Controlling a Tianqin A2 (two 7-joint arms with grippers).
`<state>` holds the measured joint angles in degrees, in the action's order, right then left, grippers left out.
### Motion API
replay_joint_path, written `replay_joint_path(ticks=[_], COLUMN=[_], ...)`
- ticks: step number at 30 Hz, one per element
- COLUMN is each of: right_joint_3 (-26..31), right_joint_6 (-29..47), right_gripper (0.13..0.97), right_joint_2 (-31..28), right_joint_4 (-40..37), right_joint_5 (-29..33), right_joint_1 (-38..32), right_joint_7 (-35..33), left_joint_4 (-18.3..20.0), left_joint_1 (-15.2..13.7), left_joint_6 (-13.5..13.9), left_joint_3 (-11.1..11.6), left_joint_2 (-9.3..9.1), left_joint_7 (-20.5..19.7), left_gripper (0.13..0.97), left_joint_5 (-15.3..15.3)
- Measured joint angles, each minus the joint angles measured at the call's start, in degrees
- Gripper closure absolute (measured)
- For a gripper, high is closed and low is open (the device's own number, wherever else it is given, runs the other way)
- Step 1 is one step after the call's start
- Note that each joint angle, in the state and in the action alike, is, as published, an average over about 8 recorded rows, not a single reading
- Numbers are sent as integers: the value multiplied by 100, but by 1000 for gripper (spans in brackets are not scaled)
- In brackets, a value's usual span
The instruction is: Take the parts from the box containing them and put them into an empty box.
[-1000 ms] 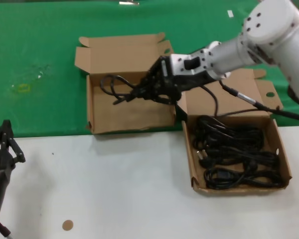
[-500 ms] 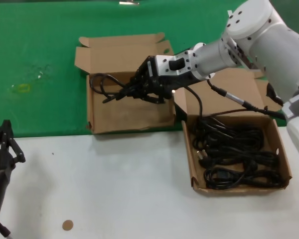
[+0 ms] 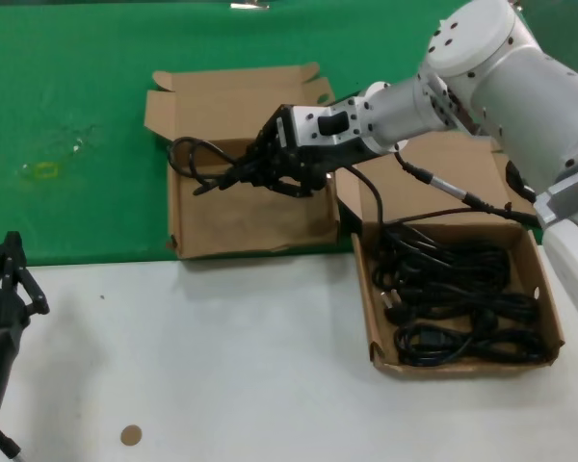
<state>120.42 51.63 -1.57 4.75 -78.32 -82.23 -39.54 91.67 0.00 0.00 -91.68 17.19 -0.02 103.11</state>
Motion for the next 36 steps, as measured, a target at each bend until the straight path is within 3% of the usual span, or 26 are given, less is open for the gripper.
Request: replay_joint_path(ticks=[18,27,36], right_joint_3=[-110,-181,-208], right_joint_6=[-286,-339,-334], right_gripper=[835,735,564], right_joint_2=[20,38,20], right_joint_4=[-157,-165,-145], right_joint_5=[20,-13,-25], right_joint_1=[-36,-82,-113], right_joint_7=[-161,-241,-251], left_joint_4=[0,0,0], left_joint_1=[0,0,0], left_joint_6=[0,0,0], left_joint_3=[0,0,0], left_joint_2=[0,0,0], left_joint_7=[0,0,0], left_gripper=[953,953,953], left_joint_5=[0,0,0])
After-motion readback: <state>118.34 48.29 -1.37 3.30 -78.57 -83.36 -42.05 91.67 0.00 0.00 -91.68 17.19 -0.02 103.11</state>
